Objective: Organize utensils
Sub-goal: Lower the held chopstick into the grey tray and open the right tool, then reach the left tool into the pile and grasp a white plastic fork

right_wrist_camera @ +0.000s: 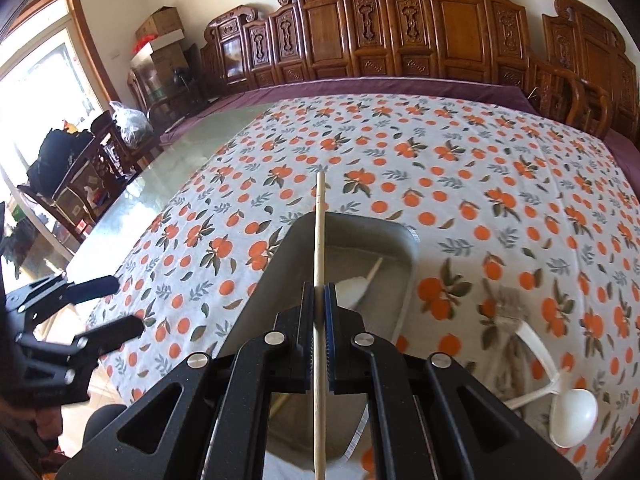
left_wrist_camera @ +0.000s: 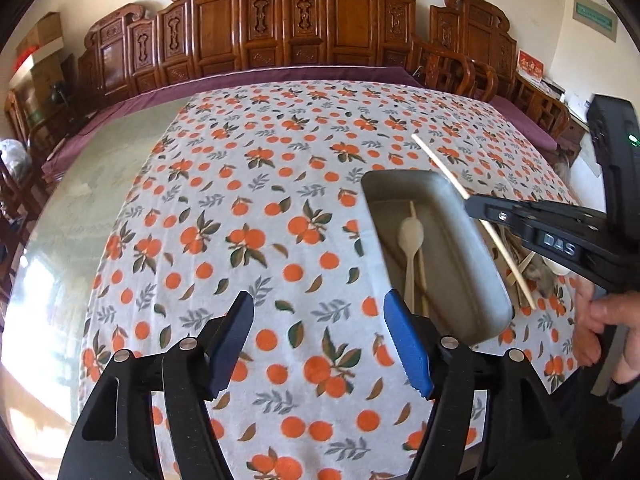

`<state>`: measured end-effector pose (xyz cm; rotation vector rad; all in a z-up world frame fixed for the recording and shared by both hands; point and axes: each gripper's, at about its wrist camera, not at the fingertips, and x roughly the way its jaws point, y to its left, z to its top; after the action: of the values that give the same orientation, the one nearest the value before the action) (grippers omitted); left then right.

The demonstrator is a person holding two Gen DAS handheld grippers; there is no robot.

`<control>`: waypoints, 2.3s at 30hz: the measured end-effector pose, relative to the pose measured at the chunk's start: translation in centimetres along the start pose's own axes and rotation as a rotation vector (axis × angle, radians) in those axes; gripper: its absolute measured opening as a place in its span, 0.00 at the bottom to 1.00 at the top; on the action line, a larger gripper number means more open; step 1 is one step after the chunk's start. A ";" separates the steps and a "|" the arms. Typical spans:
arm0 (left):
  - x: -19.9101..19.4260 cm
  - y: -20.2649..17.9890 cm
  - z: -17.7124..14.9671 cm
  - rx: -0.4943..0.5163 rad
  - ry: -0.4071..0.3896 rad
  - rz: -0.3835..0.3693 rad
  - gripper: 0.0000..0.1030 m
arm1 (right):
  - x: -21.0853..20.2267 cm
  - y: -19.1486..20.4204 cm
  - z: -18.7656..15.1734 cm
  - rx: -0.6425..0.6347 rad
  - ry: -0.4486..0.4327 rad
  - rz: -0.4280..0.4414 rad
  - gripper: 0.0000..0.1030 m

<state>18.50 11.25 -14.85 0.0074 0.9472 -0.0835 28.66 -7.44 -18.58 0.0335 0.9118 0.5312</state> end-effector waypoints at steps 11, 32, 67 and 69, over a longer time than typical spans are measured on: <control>0.3 1.4 -1.2 -0.019 -0.004 0.017 0.63 | 4.0 0.3 -1.4 0.043 0.051 -0.030 0.06; -2.4 -2.7 -0.9 0.035 -0.070 -0.012 0.74 | -6.4 -3.7 -5.5 -0.054 -0.072 -0.078 0.08; 4.6 -22.5 1.5 0.240 0.008 -0.189 0.65 | -15.4 -18.4 -11.7 0.074 -0.072 -0.162 0.18; 5.6 -23.4 1.9 0.249 0.032 -0.191 0.63 | -15.3 -18.9 -11.8 0.084 -0.069 -0.159 0.18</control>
<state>21.56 -12.55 -17.62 0.1489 0.9631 -0.3789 20.16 -33.06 -19.18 0.0545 0.8609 0.3417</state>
